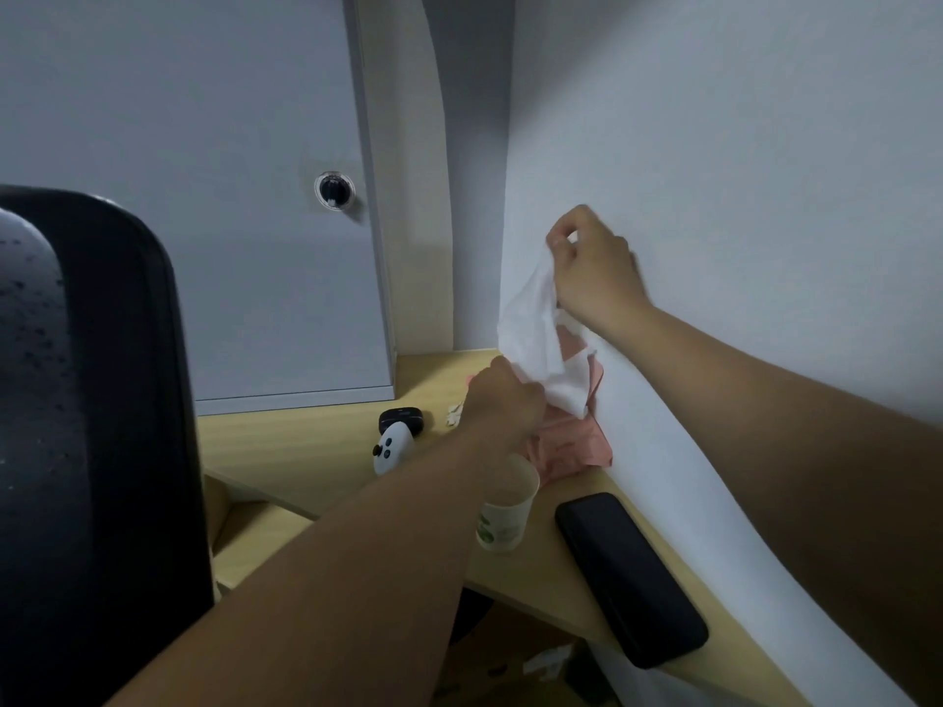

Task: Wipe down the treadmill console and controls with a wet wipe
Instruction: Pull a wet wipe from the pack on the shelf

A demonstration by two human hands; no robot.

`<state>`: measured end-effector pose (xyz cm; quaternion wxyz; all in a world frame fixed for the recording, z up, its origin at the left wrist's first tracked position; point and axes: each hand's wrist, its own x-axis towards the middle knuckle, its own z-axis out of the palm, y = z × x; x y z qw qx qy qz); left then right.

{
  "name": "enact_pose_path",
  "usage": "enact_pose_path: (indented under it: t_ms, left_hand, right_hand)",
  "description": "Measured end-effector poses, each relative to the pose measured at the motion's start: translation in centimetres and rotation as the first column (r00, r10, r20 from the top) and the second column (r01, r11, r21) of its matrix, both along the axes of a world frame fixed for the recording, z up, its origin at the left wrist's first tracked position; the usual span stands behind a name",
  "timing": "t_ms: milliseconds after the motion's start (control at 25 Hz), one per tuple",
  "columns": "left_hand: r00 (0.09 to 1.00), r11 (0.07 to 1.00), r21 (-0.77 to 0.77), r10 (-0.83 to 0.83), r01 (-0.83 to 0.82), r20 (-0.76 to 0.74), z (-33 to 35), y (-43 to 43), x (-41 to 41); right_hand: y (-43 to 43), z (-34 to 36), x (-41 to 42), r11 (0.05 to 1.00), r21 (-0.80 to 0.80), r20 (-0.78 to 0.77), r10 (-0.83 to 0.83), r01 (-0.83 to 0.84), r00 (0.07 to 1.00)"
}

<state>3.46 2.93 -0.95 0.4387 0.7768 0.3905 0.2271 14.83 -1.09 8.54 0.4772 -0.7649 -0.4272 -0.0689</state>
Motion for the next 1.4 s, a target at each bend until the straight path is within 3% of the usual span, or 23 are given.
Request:
enact_pose_path:
  t_ms: [200,320,480,640,720,840,1080,1160,1240,1320,1400]
  left_hand:
    - [0.934,0.98,-0.2,0.056,0.017,0.353,3.7,-1.7,-0.7]
    - [0.893,0.912,-0.4,0.101,0.092,0.438,8.1,-4.1,-3.0]
    - [0.922,0.897,-0.372,-0.088,0.238,0.376,13.4,-8.7,-7.0]
    - [0.798,0.795,-0.261,-0.403,0.548,0.448,17.5,-12.5,-11.4]
    - [0.753,0.779,-0.23,-0.413,0.583,0.512,18.8,-14.0,-13.2]
    - [0.715,0.804,-0.254,-0.276,0.538,0.642,20.4,-15.8,-15.4]
    - [0.718,0.854,-0.145,-0.315,0.5,0.621,22.7,-15.8,-21.9]
    - [0.736,0.864,-0.113,-0.342,0.491,0.584,22.9,-14.7,-25.3]
    - [0.747,0.847,-0.117,-0.382,0.518,0.544,22.8,-12.8,-29.1]
    - [0.793,0.851,-0.137,-0.4,0.508,0.459,22.7,-10.6,-33.1]
    - [0.848,0.872,-0.137,-0.402,0.469,0.345,22.5,-8.5,-37.3]
  right_hand:
    - [-1.5,2.4,-0.9,0.991,0.048,-0.296,0.135,-0.127,0.945]
    - [-4.7,5.2,-3.0,0.955,0.18,-0.434,0.292,-0.236,0.852]
    - [-11.2,9.1,-6.8,0.915,0.263,-0.416,0.395,-0.307,0.819]
    - [-17.6,12.3,-10.5,0.923,0.251,-0.352,0.367,-0.291,0.861]
    - [-20.6,13.6,-12.2,0.925,0.254,-0.307,0.355,-0.284,0.883]
    - [-23.9,14.6,-14.1,0.92,0.273,-0.308,0.361,-0.282,0.88]
    - [-25.4,14.4,-19.1,0.919,0.28,-0.332,0.365,-0.279,0.87]
    - [-24.7,14.3,-21.7,0.923,0.207,-0.332,0.378,-0.325,0.864]
    - [-23.7,14.0,-24.4,0.884,0.161,-0.421,0.464,-0.439,0.779]
    - [-22.1,13.5,-27.2,0.811,0.226,-0.551,0.563,-0.54,0.616]
    - [-19.4,12.9,-30.8,0.772,0.218,-0.587,0.592,-0.597,0.552]
